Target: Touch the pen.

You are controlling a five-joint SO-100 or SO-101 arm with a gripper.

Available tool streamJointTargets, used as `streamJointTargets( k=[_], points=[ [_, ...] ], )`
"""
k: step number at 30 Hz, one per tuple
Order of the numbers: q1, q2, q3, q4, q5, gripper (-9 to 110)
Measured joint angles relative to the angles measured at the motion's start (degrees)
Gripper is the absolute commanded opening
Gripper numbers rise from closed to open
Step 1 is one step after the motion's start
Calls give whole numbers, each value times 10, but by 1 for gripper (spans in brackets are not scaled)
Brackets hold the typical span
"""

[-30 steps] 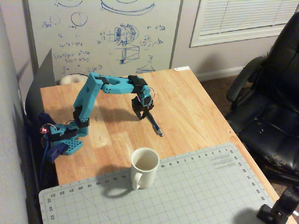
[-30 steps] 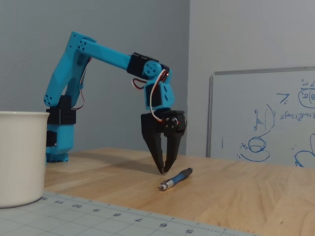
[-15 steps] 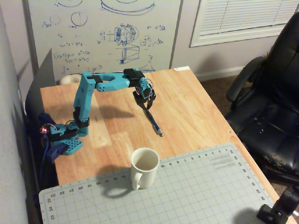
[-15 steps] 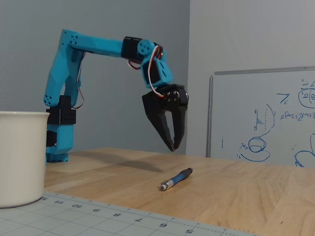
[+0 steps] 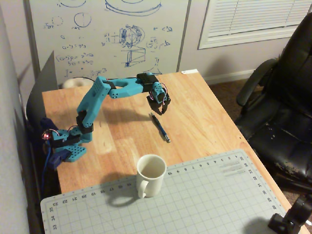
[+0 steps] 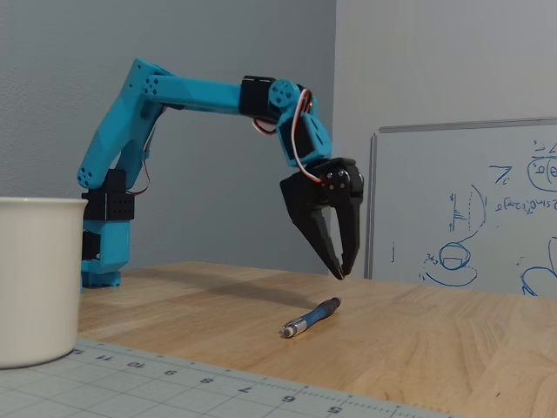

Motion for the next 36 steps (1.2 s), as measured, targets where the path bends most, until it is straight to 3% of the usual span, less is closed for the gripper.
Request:
streamJointTargets(
  k=[12,36],
  points=[
    [0,-4,-11,52,0,1],
    [0,-41,-18,37,-33,1]
  ],
)
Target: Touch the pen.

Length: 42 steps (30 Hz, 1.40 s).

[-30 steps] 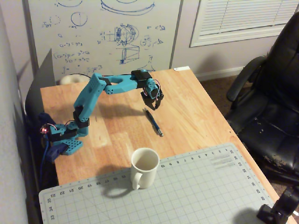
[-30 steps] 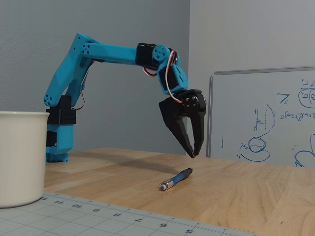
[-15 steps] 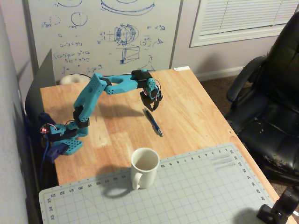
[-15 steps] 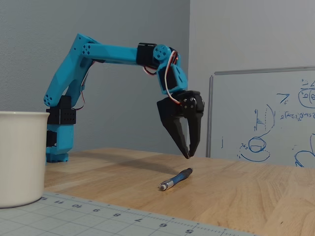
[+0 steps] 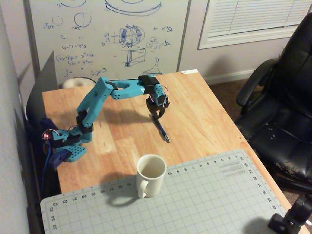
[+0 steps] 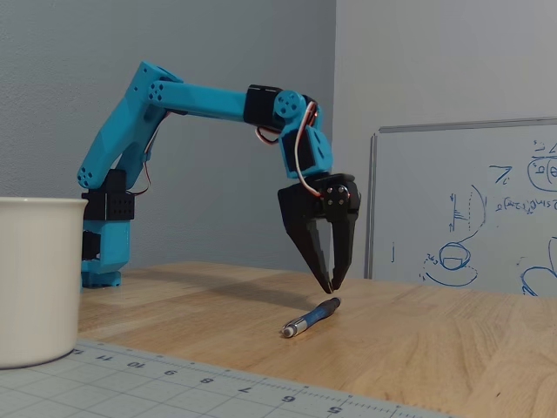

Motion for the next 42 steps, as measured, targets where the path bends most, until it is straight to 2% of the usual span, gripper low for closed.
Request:
streamJointTargets(
  k=[42],
  points=[
    [0,-18,-9,0,0,1]
  ],
)
